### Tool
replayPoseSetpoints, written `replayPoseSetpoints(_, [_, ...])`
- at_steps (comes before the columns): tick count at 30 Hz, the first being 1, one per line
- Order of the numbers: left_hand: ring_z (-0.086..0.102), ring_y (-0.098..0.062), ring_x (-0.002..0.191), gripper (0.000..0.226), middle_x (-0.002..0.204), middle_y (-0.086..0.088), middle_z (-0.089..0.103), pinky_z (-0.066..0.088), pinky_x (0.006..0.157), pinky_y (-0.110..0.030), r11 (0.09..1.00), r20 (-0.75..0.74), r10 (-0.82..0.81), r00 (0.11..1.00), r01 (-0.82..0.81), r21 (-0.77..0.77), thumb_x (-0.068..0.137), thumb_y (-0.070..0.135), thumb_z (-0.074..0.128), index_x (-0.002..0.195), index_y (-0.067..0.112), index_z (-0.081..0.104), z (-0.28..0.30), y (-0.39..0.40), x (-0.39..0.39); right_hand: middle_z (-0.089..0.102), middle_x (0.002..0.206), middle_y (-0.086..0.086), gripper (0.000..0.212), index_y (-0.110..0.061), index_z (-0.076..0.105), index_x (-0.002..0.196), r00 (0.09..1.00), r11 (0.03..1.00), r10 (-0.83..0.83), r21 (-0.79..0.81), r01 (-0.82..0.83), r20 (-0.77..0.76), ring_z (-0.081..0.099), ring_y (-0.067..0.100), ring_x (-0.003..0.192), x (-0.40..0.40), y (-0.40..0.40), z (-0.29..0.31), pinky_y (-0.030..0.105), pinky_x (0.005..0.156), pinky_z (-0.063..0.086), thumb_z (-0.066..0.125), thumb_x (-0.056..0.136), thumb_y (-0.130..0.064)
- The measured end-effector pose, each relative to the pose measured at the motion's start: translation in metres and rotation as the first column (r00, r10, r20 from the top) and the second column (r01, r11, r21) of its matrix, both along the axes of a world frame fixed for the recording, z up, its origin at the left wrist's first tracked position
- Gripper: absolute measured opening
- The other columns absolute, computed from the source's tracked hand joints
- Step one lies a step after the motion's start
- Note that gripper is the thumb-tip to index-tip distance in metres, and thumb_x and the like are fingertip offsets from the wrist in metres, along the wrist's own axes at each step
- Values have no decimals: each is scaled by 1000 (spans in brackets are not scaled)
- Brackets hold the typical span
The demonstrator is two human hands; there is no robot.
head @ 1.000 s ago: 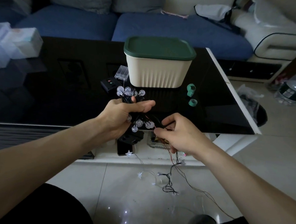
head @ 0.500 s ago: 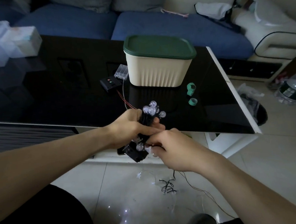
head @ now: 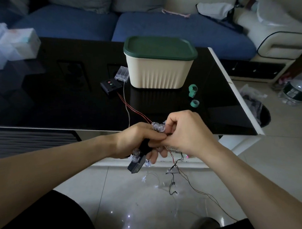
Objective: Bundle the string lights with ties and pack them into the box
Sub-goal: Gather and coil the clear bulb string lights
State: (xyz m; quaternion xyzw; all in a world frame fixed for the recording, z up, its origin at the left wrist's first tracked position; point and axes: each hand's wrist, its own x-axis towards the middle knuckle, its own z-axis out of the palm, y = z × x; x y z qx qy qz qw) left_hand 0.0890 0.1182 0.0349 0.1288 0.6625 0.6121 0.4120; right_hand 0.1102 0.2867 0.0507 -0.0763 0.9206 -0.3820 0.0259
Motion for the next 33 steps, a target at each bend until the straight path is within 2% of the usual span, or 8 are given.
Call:
replayPoseSetpoints(3, [52,-17,42,44,53,-7,60,38,38,-19,997,-58,-36,998,32,-67,101,30,46,82,-8,60,2,-3,4,60,54,-14,36,-20,66,70,993,998,60,-18,-58,100,52,-3,48,-5,9,0,14,50,43,94,60,-42])
replayPoseSetpoints(8, [51,-17,44,44,52,-11,56,44,52,-26,995,-137,-40,990,27,-97,90,36,67,64,1,61,0,-12,1,73,74,0,22,-20,71,83,945,974,224,-40,-221,238,69,18,68,-13,33,3,35,69,58,84,77,-37])
replayPoseSetpoints(12, [53,-18,46,45,50,-12,55,49,60,-29,998,-159,13,987,-23,-61,87,31,68,57,-2,57,1,-12,-2,74,69,-3,29,-18,70,84,952,988,147,7,-154,268,67,7,61,-15,40,2,26,64,51,73,85,-47])
replayPoseSetpoints(16, [62,-21,62,30,63,-14,65,51,66,-27,998,-70,54,996,-53,21,87,22,66,66,-1,67,1,-13,-6,74,66,0,33,-19,70,82,952,990,124,33,-138,279,65,13,62,-15,41,1,41,74,55,65,89,-51])
replayPoseSetpoints(21, [72,-31,84,16,96,-26,72,58,73,-31,987,88,58,994,-71,146,83,-3,63,97,-8,67,2,-18,-10,69,62,-1,33,-16,70,79,979,995,94,-32,-90,178,61,9,58,-14,34,0,35,66,52,68,90,-47])
replayPoseSetpoints(24, [74,-28,78,19,91,-24,73,58,65,-28,962,138,142,980,-170,213,76,-13,50,89,-5,60,6,-16,-9,58,68,-1,51,-9,66,79,984,999,39,-40,-33,172,55,8,61,-18,32,-3,32,64,46,62,88,-59])
replayPoseSetpoints(27, [73,-27,79,25,90,-21,72,58,66,-26,939,179,200,963,-241,247,73,-15,39,79,3,55,6,-16,-12,65,78,10,64,-7,64,86,917,991,79,-131,-29,392,67,19,71,-18,30,-6,35,70,57,57,85,-71])
replayPoseSetpoints(33, [74,-26,87,33,95,-17,75,58,73,-24,827,310,415,856,-496,262,73,-17,31,71,14,42,10,-15,-16,75,76,4,28,-15,62,104,877,992,122,-81,-95,465,69,16,66,-15,29,-13,30,67,50,52,102,-42])
